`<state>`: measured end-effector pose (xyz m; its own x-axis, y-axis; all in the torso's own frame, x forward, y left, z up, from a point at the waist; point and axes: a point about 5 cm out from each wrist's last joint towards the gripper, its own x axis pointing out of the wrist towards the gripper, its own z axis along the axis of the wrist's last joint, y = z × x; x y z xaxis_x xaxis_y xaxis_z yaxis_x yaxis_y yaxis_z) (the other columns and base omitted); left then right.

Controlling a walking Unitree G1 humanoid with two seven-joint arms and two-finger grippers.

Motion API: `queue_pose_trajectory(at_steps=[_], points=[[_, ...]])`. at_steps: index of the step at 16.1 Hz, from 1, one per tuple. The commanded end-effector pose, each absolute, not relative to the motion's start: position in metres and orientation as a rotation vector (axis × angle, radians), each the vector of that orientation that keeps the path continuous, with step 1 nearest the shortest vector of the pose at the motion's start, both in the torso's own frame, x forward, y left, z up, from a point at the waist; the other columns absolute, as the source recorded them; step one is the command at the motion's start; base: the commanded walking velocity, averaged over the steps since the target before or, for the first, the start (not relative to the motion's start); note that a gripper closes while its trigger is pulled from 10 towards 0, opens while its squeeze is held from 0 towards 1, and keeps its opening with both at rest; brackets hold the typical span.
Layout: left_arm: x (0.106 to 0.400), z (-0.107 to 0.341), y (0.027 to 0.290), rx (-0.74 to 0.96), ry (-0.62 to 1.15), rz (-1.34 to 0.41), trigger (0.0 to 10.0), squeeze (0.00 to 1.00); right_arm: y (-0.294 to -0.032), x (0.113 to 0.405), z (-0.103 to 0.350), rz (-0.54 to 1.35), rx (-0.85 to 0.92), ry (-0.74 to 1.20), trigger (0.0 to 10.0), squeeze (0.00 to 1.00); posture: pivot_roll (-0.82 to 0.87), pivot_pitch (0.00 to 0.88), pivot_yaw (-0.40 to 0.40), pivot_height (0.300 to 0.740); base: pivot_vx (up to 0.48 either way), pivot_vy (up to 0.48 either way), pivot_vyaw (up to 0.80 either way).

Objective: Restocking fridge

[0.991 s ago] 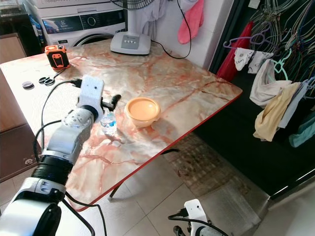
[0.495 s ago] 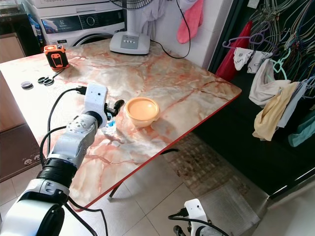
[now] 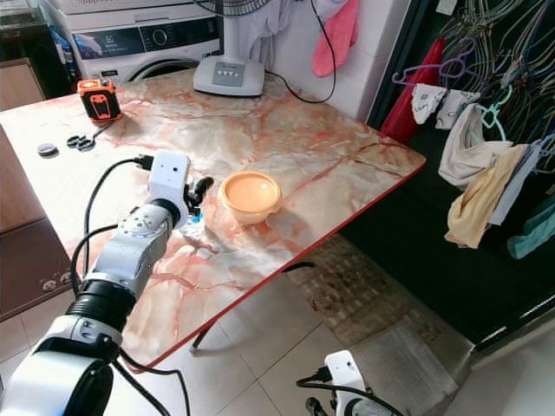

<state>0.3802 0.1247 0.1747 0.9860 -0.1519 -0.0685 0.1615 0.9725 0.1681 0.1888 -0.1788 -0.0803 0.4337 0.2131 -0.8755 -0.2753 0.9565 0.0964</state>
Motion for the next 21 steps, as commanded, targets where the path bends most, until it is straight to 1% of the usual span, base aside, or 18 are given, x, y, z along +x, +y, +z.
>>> queue_pose_trajectory(at_steps=[1, 6, 7, 8, 10, 12, 14, 15, 16, 17, 19, 20, 21], points=[[0.381, 0.177, 0.122, 0.202, 0.04, -0.164, 1.0, 0.0, -0.182, 0.192, -0.078, 0.3, -0.073, 1.074, 10.0, 0.0, 0.0, 0.0, -0.122, 0.74, 0.0, 0.0, 0.0], [0.381, 0.18, 0.121, 0.232, 0.022, -0.171, 0.6, 0.0, -0.182, 0.192, -0.078, 0.302, -0.074, 1.073, 10.0, 0.0, -0.01, 0.0, -0.122, 0.74, 0.0, 0.0, 0.0], [0.382, 0.181, 0.121, 0.244, 0.021, -0.179, 0.5, 0.0, -0.182, 0.192, -0.078, 0.302, -0.073, 1.073, 10.0, 0.0, -0.01, 0.0, -0.122, 0.74, 0.0, 0.0, 0.0], [0.382, 0.18, 0.121, 0.248, 0.022, -0.187, 0.0, 0.0, -0.182, 0.192, -0.078, 0.302, -0.073, 1.074, 10.0, 0.0, -0.01, 0.0, -0.122, 0.74, 0.0, 0.0, 0.0], [0.381, 0.179, 0.121, 0.254, 0.029, -0.199, 0.0, 0.0, -0.182, 0.192, -0.078, 0.302, -0.073, 1.074, 10.0, 0.0, -0.01, 0.0, -0.122, 0.74, 0.0, 0.0, 0.0], [0.381, 0.182, 0.127, 0.236, 0.031, -0.209, 0.0, 0.0, -0.182, 0.192, -0.078, 0.302, -0.072, 1.074, 10.0, 0.0, -0.01, 0.0, -0.122, 0.74, 0.0, 0.0, 0.0], [0.379, 0.191, 0.132, 0.178, 0.028, -0.297, 0.0, 0.0, -0.182, 0.192, -0.078, 0.302, -0.073, 1.073, 10.0, 0.0, 0.0, 0.0, -0.122, 0.74, 0.0, 0.0, 0.0], [0.374, 0.203, 0.135, 0.104, 0.01, -0.407, 0.0, 0.0, -0.183, 0.192, -0.078, 0.301, -0.075, 1.073, 10.0, 0.0, 0.0, 0.0, -0.122, 0.74, 0.0, 0.0, 0.0], [0.373, 0.206, 0.136, 0.083, 0.004, -0.428, 0.0, 0.0, -0.183, 0.192, -0.078, 0.301, -0.075, 1.073, 10.0, 0.0, 0.0, 0.0, -0.122, 0.74, 0.0, 0.0, 0.0], [0.369, 0.214, 0.14, 0.062, -0.013, -0.495, 0.0, 0.0, -0.183, 0.192, -0.078, 0.303, -0.077, 1.074, 10.0, 0.0, 0.0, 0.0, -0.125, 0.74, 0.0, 0.0, 0.0], [0.36, 0.218, 0.143, 0.078, -0.018, -0.593, 0.0, 0.0, -0.183, 0.192, -0.078, 0.305, -0.077, 1.074, 10.0, 0.0, 0.0, 0.0, -0.125, 0.74, 0.0, 0.0, 0.0], [0.356, 0.216, 0.143, 0.12, -0.009, -0.642, 0.0, 0.0, -0.183, 0.192, -0.078, 0.306, -0.077, 1.074, 10.0, 0.0, 0.0, 0.0, -0.125, 0.74, 0.0, 0.0, 0.0], [0.346, 0.214, 0.143, 0.175, 0.014, -0.731, 0.0, 0.0, -0.183, 0.192, -0.078, 0.306, -0.078, 1.074, 10.0, 0.0, 0.0, 0.0, -0.125, 0.74, 0.0, 0.0, 0.0]])
